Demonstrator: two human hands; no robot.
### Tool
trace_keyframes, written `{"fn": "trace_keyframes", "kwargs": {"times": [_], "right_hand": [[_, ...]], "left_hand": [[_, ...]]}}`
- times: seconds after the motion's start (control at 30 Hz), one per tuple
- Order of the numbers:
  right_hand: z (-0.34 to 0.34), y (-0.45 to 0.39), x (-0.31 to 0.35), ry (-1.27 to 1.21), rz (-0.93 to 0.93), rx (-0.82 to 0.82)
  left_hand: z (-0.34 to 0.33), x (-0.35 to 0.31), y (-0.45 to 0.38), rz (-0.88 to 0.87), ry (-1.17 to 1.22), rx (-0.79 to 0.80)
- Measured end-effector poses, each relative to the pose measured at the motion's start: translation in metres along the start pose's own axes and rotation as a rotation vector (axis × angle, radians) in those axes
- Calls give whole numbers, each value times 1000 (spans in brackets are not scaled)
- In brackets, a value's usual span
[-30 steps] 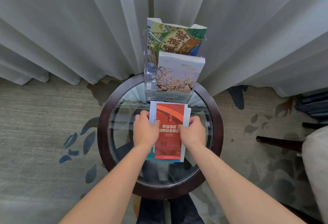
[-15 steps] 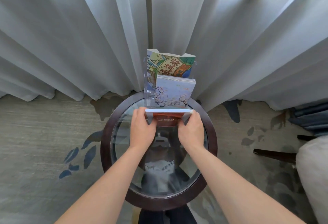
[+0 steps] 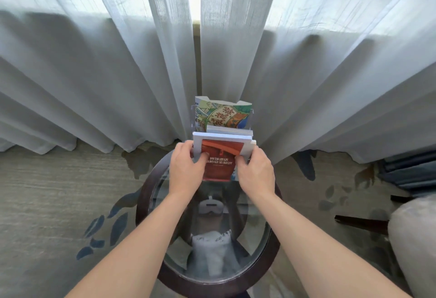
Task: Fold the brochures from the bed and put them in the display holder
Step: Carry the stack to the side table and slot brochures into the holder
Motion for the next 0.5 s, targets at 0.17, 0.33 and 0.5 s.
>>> {"fn": "trace_keyframes", "kwargs": {"times": [0.17,0.33,0.5], "right_hand": [[42,-28,58,1,59,-54],[82,-52,105,-24,101,-121],[104,-65,131,-31,129,-183]], "left_hand": [[34,-62,-37,-112,19,-61],[58,-113,-65,-155,101,-86],[68,-141,-85,-187,149,-87]]}}
Point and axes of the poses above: each hand's wrist, its own y-axis away from the middle knuckle, its own z-axis out of the back of the hand, x = y × z, the point moved 5 cm from there along -y, towards the middle knuckle, and after that the axes turned 3 degrees about -x, right-handed, at the moved point
